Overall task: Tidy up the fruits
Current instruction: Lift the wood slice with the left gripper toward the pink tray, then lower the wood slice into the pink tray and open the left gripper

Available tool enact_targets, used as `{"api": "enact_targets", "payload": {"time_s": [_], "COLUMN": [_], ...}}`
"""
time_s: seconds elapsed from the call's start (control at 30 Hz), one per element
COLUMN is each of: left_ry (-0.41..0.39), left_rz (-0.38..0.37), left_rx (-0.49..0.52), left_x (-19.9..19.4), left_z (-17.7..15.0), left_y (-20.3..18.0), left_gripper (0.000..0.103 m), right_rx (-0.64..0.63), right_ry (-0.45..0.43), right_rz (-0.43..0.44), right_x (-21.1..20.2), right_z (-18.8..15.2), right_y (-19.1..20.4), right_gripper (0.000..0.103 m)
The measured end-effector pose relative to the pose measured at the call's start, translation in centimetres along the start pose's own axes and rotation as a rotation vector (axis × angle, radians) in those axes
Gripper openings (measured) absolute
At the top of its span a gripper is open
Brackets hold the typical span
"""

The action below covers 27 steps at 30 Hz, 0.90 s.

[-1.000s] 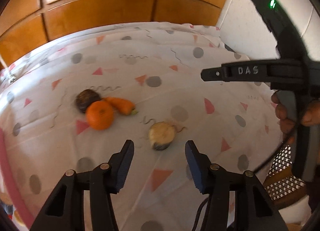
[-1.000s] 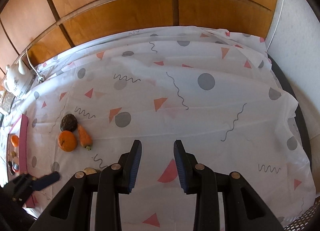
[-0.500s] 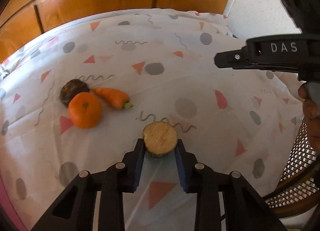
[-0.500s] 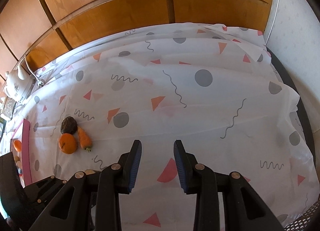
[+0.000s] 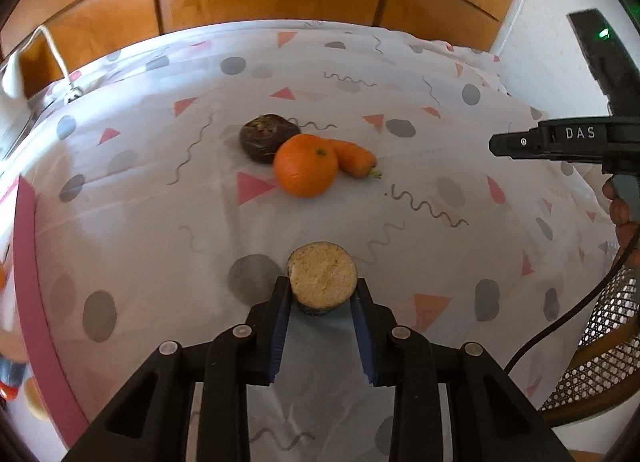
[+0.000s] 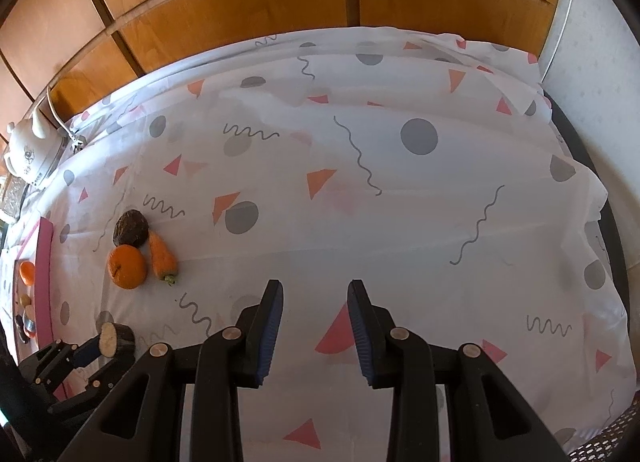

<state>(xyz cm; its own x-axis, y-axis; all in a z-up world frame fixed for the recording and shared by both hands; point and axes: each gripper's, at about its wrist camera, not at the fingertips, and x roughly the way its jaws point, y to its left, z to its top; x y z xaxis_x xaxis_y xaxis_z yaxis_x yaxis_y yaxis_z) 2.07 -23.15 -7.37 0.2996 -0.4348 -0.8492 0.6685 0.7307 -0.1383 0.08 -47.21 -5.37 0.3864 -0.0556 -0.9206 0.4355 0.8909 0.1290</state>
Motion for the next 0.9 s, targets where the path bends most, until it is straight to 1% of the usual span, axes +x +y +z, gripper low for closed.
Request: {"api": "enact_targets", "payload": {"time_s": [0.1, 0.2, 0.27, 0.5, 0.9], "left_ry": [0.002, 0.001, -0.004, -0.053, -0.091], "left_rz": [0.002, -0.007, 0.003, 0.022, 0.031], "left_rx": [-0.032, -0.068, -0.091, -0.119, -0.155], "left_x": [-0.4, -0.8, -1.4, -3.6, -5.8], "left_z": [-0.4, -0.2, -0.5, -1.1, -1.7], "left_y": [0.8, 1.4, 2.0, 3.3, 4.5], "left_gripper": [0.03, 0.03, 0.03, 0.03, 0.03], "right_rx": [-0.005, -0.01, -0.02, -0.091, -0.152], "right_ry": [0.005, 0.002, 0.002, 0.025, 0.041], "right_rz": [-0.003, 0.012, 0.022, 0.051, 0.082], "right_x": [0.2, 0.1, 0.2, 0.6, 1.2], "right_z": [0.0, 0.0, -0.1, -0.9, -1.5], "right_y": [0.1, 0.3, 0.6, 3.0, 5.7], "right_gripper": [0.034, 0.034, 0.034, 0.034, 0.033]}}
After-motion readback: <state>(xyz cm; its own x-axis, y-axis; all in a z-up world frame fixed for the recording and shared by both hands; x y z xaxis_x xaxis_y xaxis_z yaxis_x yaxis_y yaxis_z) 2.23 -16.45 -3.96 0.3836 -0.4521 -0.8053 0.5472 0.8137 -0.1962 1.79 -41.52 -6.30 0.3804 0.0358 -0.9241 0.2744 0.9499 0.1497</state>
